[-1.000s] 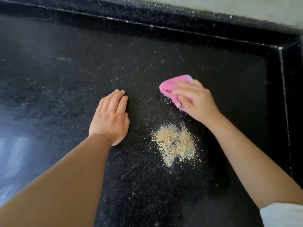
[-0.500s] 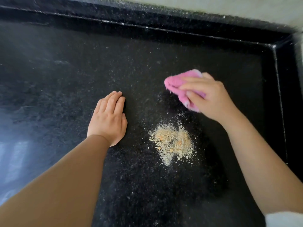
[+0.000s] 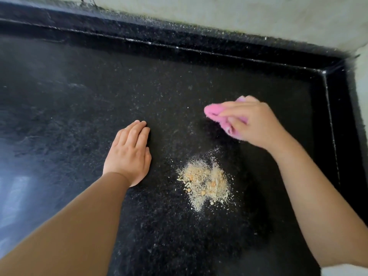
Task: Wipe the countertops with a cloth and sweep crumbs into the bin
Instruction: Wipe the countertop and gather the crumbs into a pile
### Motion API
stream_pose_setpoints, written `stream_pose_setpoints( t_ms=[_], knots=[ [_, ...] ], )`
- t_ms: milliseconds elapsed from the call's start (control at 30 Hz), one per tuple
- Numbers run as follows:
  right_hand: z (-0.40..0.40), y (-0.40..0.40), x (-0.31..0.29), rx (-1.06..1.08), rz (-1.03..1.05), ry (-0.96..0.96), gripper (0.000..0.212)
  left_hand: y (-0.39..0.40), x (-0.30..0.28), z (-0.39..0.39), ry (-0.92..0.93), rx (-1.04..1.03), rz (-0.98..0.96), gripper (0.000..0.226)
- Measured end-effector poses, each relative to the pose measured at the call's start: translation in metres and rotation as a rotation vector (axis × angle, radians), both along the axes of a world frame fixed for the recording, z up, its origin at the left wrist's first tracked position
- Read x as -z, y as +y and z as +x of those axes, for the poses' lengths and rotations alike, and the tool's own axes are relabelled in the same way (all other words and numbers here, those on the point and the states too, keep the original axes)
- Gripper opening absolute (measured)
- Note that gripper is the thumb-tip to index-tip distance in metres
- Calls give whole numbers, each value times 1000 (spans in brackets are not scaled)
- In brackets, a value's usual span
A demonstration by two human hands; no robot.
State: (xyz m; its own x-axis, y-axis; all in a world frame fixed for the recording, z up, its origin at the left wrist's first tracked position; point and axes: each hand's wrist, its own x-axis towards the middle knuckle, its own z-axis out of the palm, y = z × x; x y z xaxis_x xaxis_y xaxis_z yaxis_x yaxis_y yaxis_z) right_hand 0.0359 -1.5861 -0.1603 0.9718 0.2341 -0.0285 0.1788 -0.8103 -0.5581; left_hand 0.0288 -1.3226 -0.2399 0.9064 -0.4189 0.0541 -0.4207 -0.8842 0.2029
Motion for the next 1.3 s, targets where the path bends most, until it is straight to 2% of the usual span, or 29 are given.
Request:
stream_pose_setpoints(
  t_ms=[67,133,200,233,300,367,433,500,567,700,767,833,900,967,1033,1067,1133,1200,1300],
  knots=[
    [29,-22,16,238,27,-27,28,0,0,0,7,2,8,51],
    [47,-34,35,326,45,21,31,0,0,0,11,2,19,51],
    [39,-31,43,355,-59,78,27,0,0,0,12,-1,20,52],
    [27,-25,43,336,-104,51,27,0,0,0,13,-2,19,52],
    [-6,-11,33,151,-46,73,25,0,0,0,13,-2,17,52],
    [-37,3,21,-73,53,260,18,0,-1,1,16,0,11,51],
    [-49,6,12,-154,153,378,24,0,0,0,14,-3,6,51],
    [-39,6,2,-130,220,259,24,1,0,0,8,-3,1,51],
    [-12,8,0,4,240,119,32,1,0,0,4,4,0,50],
    [50,22,23,191,80,-42,32,1,1,0,0,7,8,50],
    [63,40,36,208,88,63,30,1,1,0,-1,9,15,50],
    [54,55,44,137,46,163,30,1,0,1,-3,10,15,50],
    [30,61,40,-39,-52,243,27,1,-1,1,6,7,18,50],
    [3,58,26,-266,-33,413,28,1,-2,1,20,12,19,50],
    [-13,53,7,-321,6,545,34,1,-4,1,31,16,21,50],
    [-13,49,0,-289,43,522,36,1,-4,1,31,16,22,50],
    [-4,46,-2,-214,67,345,30,2,-5,0,32,17,15,50],
    [10,53,8,-202,-33,234,26,2,-6,-1,45,11,11,50],
    [8,69,24,-251,-154,311,29,1,-7,-1,59,17,-5,50]
  ],
)
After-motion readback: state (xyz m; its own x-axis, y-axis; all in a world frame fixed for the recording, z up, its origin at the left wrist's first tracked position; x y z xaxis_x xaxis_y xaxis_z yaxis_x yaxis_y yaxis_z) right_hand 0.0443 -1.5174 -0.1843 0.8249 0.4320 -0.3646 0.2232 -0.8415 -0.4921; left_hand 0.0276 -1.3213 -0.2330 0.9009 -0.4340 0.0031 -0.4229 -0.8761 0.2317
